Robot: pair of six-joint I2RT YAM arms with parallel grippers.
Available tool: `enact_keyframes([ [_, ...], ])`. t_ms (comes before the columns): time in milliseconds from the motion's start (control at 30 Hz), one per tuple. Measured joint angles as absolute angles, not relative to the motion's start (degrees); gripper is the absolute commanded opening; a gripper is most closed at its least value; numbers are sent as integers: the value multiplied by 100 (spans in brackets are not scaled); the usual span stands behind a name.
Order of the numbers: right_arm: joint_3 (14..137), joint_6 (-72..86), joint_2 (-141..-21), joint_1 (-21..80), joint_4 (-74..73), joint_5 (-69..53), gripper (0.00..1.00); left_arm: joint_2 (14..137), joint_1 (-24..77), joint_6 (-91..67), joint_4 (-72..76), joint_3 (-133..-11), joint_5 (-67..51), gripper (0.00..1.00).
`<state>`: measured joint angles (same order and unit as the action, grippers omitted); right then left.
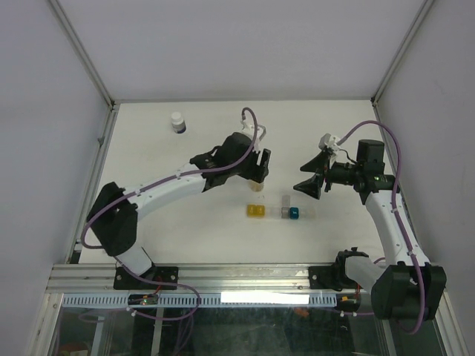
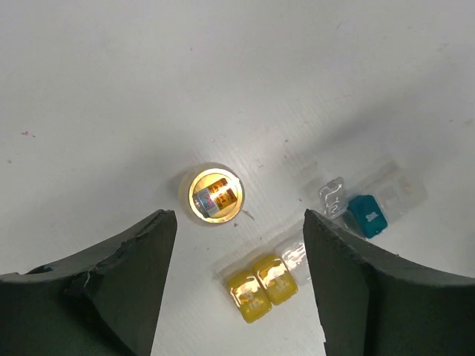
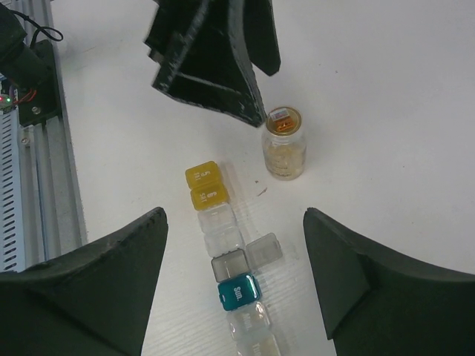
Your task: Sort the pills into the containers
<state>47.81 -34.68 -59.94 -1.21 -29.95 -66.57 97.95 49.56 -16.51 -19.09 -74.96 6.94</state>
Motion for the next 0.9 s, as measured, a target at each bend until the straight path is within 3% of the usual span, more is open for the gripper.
enact_keyframes([
  [33,4762,-3483,-5994,-128,-2978,-6683,77,9574,4956,-1619,-1785,-7356,676,72],
  [167,4604,-3634,-5994,-130,-2958,-6810,82,8584,4956,-1396,-996,-6547,491,98],
  [333,4381,-4064,-6031,-130,-2856,-6997,91,7288,4890,-1221,331,-5089,266,99],
  [600,4388,-5074,-6716,134,-2877,-7032,93,6320,4375,-768,1940,-3238,-545,99],
  [733,4499,-5295,-6895,287,-2919,-6995,93,6333,4366,237,3037,-2427,-1286,99],
  [900,4480,-5527,-6858,294,-2989,-6971,93,7258,4066,1164,4134,-2126,-2211,98],
])
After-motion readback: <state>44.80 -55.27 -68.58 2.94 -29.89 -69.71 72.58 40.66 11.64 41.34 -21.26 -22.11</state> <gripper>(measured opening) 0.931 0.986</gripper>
